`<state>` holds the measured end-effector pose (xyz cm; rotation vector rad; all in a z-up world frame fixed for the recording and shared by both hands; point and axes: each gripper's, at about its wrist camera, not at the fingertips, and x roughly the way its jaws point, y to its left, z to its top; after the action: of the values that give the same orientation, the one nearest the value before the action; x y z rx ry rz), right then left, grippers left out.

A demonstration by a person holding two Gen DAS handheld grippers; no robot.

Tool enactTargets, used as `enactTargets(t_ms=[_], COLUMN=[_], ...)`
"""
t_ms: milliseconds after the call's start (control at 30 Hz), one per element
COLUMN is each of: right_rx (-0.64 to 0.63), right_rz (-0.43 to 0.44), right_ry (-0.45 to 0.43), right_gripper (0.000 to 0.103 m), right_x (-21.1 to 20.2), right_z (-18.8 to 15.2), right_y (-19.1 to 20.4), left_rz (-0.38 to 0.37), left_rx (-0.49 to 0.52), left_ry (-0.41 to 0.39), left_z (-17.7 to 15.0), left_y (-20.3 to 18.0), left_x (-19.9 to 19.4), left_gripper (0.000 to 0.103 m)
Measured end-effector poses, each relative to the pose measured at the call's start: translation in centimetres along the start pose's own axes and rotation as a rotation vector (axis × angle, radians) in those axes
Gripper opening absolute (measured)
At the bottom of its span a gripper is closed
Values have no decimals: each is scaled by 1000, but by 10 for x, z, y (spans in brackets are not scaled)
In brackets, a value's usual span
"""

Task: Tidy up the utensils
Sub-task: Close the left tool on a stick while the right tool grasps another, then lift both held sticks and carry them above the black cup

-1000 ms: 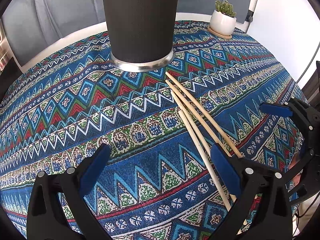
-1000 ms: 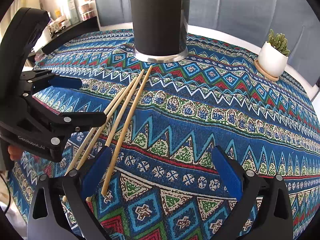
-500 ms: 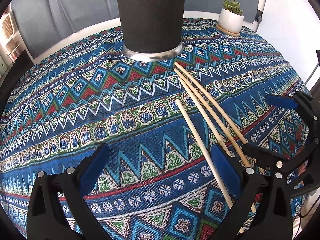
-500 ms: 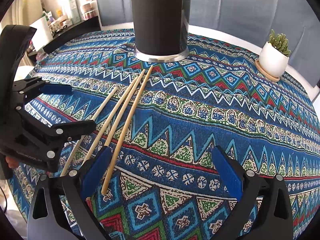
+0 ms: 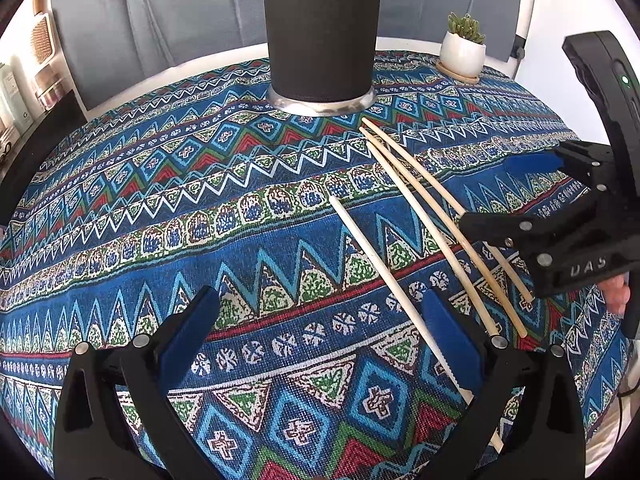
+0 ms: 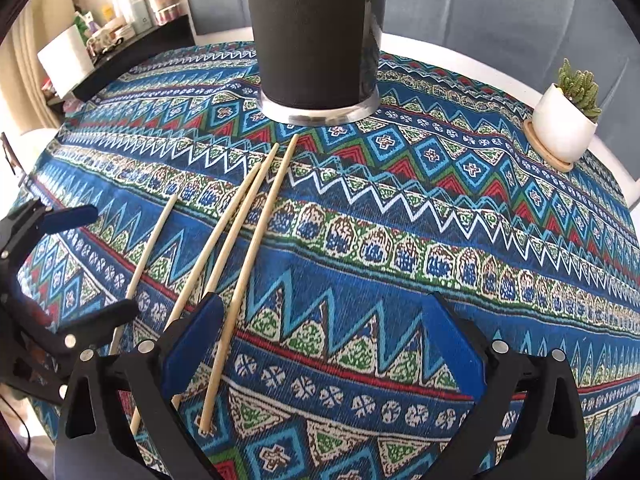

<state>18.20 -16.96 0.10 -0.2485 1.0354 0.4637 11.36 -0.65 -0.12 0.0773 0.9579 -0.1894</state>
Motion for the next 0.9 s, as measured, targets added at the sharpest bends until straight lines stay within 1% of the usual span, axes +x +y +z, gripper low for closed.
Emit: enactTargets(t_ms=[100, 300, 367, 433, 467, 500, 533, 567, 600, 633, 667, 700, 767, 900], right_rx=[-9, -9, -15, -18, -21, -31, -44, -62, -79, -85, -80, -75, -51, 5], right_rz=[8, 7, 12, 12, 12, 17, 27, 40, 52, 59, 65, 69, 74, 105], right_ry=[-21, -51, -66, -86, -88, -84, -84, -86, -82, -72, -62, -56, -51, -72], right_gripper=[96, 96, 96, 96, 95, 90, 72, 59, 32, 11, 10, 6, 6, 5], right_x=[4, 4, 3, 1, 0, -1, -4, -9, -14, -18, -19, -21, -25, -31], right_z=[5, 1, -1, -7, -8, -9, -10, -11, -12, -14, -16, -18, -24, -37], right_y=[-2, 0, -1, -2, -2, -2, -2, -2, -3, -5, -9, -14, -22, -36], left_rz=[0, 1, 13, -1, -14, -25, -37, -44, -48, -51, -48, -32, 3, 28], left_rx=[-1, -2, -8, 9, 31, 47, 61, 70, 70, 69, 71, 68, 57, 51], left_ry=[0, 0, -1, -17, -31, -34, -28, -19, -11, -4, 5, 15, 29, 55], left_z=[-1, -1, -2, -2, -2, -3, -2, -1, 0, 0, 1, 2, 2, -2], left_y=[1, 0, -1, -4, -6, -7, -8, -7, -4, -1, 4, 8, 20, 36], left_x=[-1, 0, 0, -3, -5, -7, -8, -10, -10, -10, -10, -9, -9, -12], left_gripper=[98, 99, 98, 87, 72, 58, 50, 35, 26, 22, 13, 6, 5, 5])
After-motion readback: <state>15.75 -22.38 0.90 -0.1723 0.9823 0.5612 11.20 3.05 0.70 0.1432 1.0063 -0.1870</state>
